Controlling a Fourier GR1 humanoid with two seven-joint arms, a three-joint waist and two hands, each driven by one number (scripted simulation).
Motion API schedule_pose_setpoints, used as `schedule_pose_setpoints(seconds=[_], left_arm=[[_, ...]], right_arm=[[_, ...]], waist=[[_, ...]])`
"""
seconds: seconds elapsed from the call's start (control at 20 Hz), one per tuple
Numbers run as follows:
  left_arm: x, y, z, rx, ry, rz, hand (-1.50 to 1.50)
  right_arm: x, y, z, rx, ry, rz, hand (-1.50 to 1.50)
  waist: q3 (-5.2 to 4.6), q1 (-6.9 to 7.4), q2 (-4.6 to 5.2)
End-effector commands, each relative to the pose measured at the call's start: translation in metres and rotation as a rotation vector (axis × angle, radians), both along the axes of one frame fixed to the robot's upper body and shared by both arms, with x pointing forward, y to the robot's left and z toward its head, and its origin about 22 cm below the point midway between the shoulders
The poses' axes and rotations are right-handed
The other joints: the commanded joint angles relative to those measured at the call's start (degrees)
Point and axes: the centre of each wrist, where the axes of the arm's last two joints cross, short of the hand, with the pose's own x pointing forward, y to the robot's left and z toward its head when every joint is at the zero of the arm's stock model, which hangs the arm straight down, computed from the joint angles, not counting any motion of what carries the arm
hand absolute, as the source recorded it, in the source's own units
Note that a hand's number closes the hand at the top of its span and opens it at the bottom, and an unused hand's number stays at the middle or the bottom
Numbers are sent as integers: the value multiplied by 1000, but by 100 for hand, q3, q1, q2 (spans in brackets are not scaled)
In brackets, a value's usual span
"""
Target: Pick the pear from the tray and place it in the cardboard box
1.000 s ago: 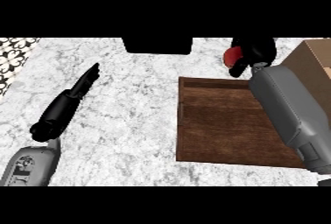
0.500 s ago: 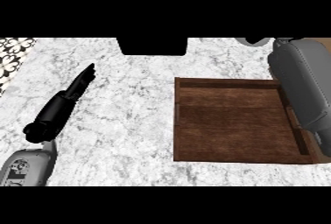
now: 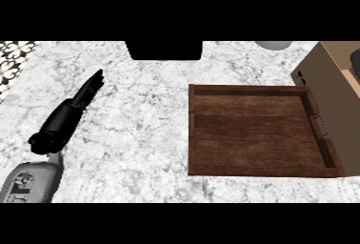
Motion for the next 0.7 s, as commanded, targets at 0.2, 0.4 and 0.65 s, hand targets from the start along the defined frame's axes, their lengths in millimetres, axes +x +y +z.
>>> schedule_pose_setpoints(seconds=[0.2, 0.4, 0.65], left_arm=[[9, 3, 6, -7, -3, -5, 0], [2, 5, 10, 7, -7, -3, 0], [-8, 2, 15, 10, -2, -19, 0]], right_arm=[[-25, -91, 2, 43, 232, -57, 150], [-46, -129, -37, 202, 418, -45, 150], [-60, -154, -42, 257, 528, -2, 150]], waist=[[1, 1, 26], [7, -43, 0], [7, 58, 6]])
